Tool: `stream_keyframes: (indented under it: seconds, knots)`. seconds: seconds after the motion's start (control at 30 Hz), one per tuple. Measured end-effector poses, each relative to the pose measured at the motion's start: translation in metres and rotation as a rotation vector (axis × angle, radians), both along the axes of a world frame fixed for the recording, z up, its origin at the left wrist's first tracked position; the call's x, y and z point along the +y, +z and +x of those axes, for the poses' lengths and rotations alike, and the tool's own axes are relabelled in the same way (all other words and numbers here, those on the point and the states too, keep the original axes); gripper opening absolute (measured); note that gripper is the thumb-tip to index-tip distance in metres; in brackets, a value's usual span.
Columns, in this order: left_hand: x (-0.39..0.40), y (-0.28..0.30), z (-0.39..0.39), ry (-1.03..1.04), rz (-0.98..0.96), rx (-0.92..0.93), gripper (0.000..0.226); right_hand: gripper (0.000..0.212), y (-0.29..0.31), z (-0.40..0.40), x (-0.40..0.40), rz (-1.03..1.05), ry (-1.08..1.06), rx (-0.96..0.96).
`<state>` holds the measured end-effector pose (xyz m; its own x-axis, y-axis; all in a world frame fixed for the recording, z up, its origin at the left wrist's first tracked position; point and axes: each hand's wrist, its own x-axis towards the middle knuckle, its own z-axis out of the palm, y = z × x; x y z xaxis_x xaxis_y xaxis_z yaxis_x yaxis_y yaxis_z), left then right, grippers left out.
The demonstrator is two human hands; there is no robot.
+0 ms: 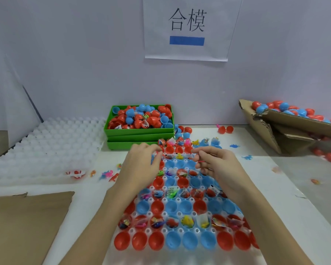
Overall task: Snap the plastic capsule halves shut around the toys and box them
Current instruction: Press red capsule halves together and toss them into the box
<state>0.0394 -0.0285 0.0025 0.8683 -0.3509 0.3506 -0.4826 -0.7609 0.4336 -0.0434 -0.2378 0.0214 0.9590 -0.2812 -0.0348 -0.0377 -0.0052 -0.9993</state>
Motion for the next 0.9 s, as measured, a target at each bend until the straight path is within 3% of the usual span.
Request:
stream_keyframes:
  seconds: [0.17, 0.37, 0.47, 0.6, 0.77, 0.9]
  knots:
    - [-0.016, 0.008, 0.036, 0.054, 0.326, 0.045, 0.049, 0.023, 0.0, 0.0, 0.002, -0.005, 0.012, -0.001]
    - [-0.01, 0.007, 0.045, 0.017, 0.056, 0.002, 0.056, 0.025, -0.002, 0.001, 0.003, -0.068, -0.017, 0.031]
    - [-0.002, 0.014, 0.032, -0.034, -0.037, -0.042, 0.036, 0.024, -0.001, 0.0, 0.006, -0.073, -0.017, 0.038]
    - [0.013, 0.016, -0.007, -0.168, -0.187, -0.173, 0.03, 0.019, 0.003, -0.003, 0.013, -0.127, 0.001, -0.049]
    - [0.023, 0.005, -0.042, -0.348, -0.285, -0.211, 0.02, 0.048, 0.004, -0.007, 0.017, -0.249, 0.293, -0.096]
    - [0.031, 0.003, -0.048, -0.387, -0.274, -0.16, 0.014, 0.042, 0.004, -0.01, 0.026, -0.325, 0.41, -0.125]
